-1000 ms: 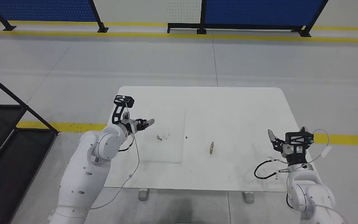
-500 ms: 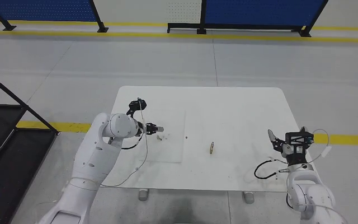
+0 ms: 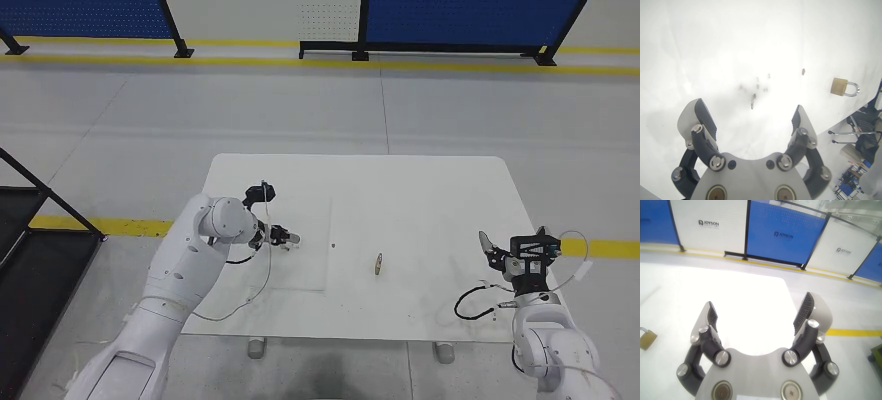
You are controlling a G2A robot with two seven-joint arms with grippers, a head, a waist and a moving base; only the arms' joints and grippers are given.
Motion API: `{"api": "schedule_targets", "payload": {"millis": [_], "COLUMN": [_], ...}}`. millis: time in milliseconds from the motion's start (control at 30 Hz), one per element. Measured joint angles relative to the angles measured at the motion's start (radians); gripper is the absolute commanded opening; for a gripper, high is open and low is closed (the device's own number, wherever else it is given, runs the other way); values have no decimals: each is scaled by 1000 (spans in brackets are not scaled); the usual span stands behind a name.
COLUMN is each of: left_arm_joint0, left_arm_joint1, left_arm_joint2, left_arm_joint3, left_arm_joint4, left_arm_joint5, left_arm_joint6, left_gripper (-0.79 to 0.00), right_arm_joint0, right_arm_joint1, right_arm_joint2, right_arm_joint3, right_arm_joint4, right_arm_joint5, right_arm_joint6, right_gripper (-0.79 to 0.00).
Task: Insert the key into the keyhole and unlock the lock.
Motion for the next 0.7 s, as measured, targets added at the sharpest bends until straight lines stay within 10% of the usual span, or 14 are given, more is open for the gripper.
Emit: {"api": "schedule_targets", "payload": {"millis": [267, 700], "left_arm_joint0": [-25, -18], "left_arm_joint1": [0, 11], "left_arm_joint2": [29, 39], "left_arm_joint3": [38, 26], "left_arm_joint4": [-20, -20], "left_arm_joint5": [-68, -99], "left_arm_joint6": [-7, -20], "left_gripper": [-376, -462], "right_arm_joint0": [0, 0], "right_arm_joint1": [0, 0], "right_arm_joint2": [0, 0], "right_arm_joint3": [0, 0], "right_arm_joint4": [0, 0], "right_arm_joint5": [0, 0], "right_arm_joint6": [0, 0], "right_gripper": [0, 0]}}
